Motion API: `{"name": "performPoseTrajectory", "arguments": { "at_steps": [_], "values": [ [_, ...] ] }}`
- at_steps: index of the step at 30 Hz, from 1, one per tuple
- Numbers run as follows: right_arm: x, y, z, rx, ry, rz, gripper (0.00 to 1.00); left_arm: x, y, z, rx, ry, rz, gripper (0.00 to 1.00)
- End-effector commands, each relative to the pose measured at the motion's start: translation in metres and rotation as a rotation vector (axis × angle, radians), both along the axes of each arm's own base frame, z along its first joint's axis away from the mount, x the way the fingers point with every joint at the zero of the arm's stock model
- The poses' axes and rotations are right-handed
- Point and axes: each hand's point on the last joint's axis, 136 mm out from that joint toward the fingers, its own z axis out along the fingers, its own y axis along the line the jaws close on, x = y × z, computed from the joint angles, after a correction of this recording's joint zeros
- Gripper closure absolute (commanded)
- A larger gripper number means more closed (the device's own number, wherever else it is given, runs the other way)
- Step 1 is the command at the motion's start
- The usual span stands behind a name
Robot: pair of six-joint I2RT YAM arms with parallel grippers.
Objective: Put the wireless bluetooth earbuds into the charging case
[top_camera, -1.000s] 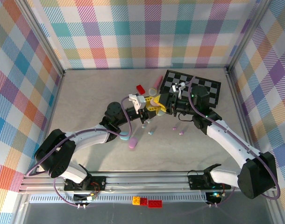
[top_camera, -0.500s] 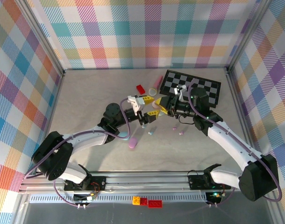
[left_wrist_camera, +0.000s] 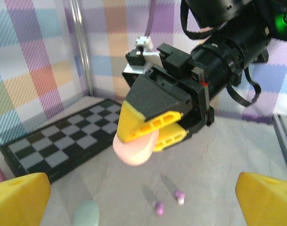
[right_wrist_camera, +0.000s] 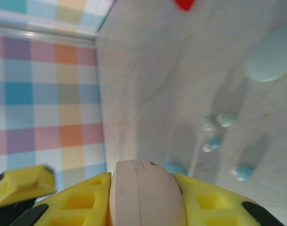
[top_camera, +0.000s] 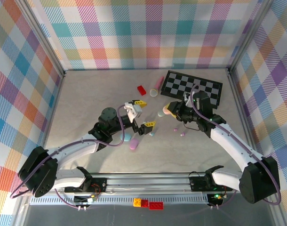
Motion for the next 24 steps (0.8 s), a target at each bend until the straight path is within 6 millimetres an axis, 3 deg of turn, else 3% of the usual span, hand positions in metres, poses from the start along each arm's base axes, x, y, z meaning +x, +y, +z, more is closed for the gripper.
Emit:
{"name": "performPoseTrajectory", "arguments": {
  "at_steps": [1, 6, 10, 16, 24],
  "values": [
    [0.007, -0.034, -0.029, -0.109, 0.03, -0.111, 0.98, -0.007, 0.007, -0.029, 0.124, 0.033, -0.01, 0.0],
    [0.021, -0.075, -0.064, -0.176, 0.084, -0.232, 0.98, -0.013, 0.004, -0.04, 0.199, 0.052, -0.054, 0.0],
    [0.039, -0.087, -0.083, -0.274, 0.055, -0.212, 0.95, -0.013, 0.001, -0.043, 0.222, 0.053, -0.074, 0.0],
    [0.068, -0.088, -0.112, -0.326, 0.07, -0.182, 0.96, -0.013, -0.004, -0.046, 0.226, 0.061, -0.102, 0.0],
    [0.098, -0.077, -0.151, -0.268, 0.163, -0.176, 0.97, -0.014, -0.001, -0.047, 0.23, 0.064, -0.088, 0.0]
  ]
}}
